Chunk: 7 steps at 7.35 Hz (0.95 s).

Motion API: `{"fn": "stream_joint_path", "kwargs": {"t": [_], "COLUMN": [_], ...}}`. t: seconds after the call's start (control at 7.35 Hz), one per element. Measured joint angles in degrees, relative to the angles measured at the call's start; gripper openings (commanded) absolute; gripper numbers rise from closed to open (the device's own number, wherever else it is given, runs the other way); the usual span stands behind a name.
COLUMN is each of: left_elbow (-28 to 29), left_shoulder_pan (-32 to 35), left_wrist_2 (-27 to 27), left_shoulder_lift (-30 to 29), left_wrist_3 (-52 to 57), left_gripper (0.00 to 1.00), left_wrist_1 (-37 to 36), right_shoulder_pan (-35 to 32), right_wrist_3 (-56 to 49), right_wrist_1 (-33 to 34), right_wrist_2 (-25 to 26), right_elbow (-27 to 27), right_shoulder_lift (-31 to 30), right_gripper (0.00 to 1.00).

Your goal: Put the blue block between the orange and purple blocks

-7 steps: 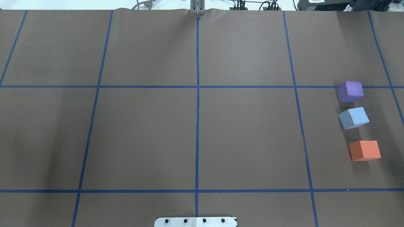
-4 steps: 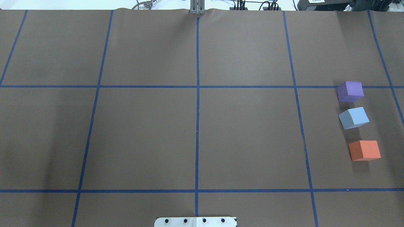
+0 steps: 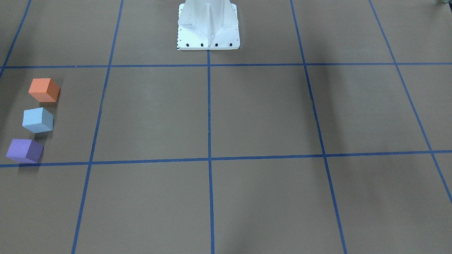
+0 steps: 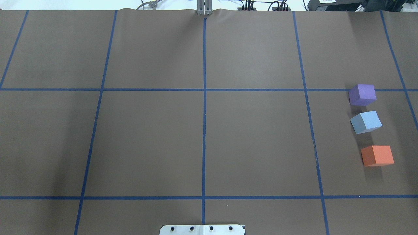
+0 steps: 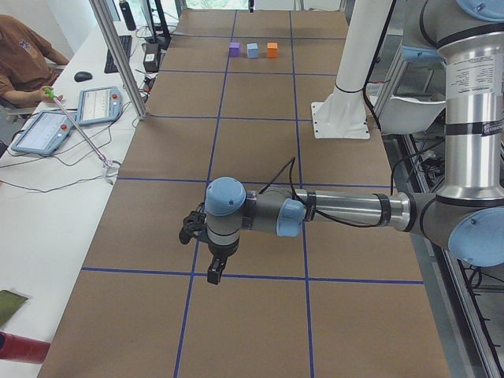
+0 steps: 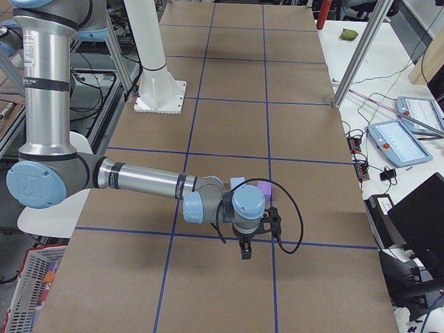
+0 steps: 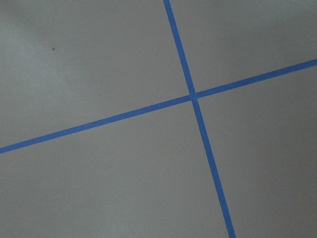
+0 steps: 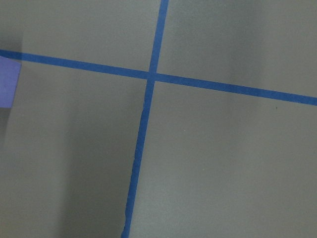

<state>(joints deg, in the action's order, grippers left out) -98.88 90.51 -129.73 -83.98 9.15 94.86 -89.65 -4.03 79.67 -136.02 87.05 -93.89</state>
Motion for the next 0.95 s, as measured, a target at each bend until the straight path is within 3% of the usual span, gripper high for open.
{"fn": "stream_joint_path", "kwargs": {"t": [0.27, 0.54, 0.95], "left_elbow": [-0.2, 0.1, 0.3], "left_shoulder_pan": [0.0, -0.1, -0.1], "left_wrist_2": [0.0, 0.0, 0.0], "left_shoulder_lift": [0.2, 0.2, 0.2], "left_wrist_3": [-0.1, -0.1, -0.1], "left_gripper": [1.0, 1.0, 1.0], "left_wrist_1": [-0.6, -0.7, -0.7], "right_shoulder_pan": [-0.1, -0.2, -0.2], "right_wrist_3": [0.9, 1.1, 1.0], "right_wrist_1": [1.9, 8.3, 11.2], "right_wrist_2": [0.2, 0.5, 0.5], "right_elbow": [3.9, 10.0, 12.5], "right_shoulder_lift": [-0.3, -1.1, -1.8], "right_gripper": [1.0, 1.0, 1.0]}}
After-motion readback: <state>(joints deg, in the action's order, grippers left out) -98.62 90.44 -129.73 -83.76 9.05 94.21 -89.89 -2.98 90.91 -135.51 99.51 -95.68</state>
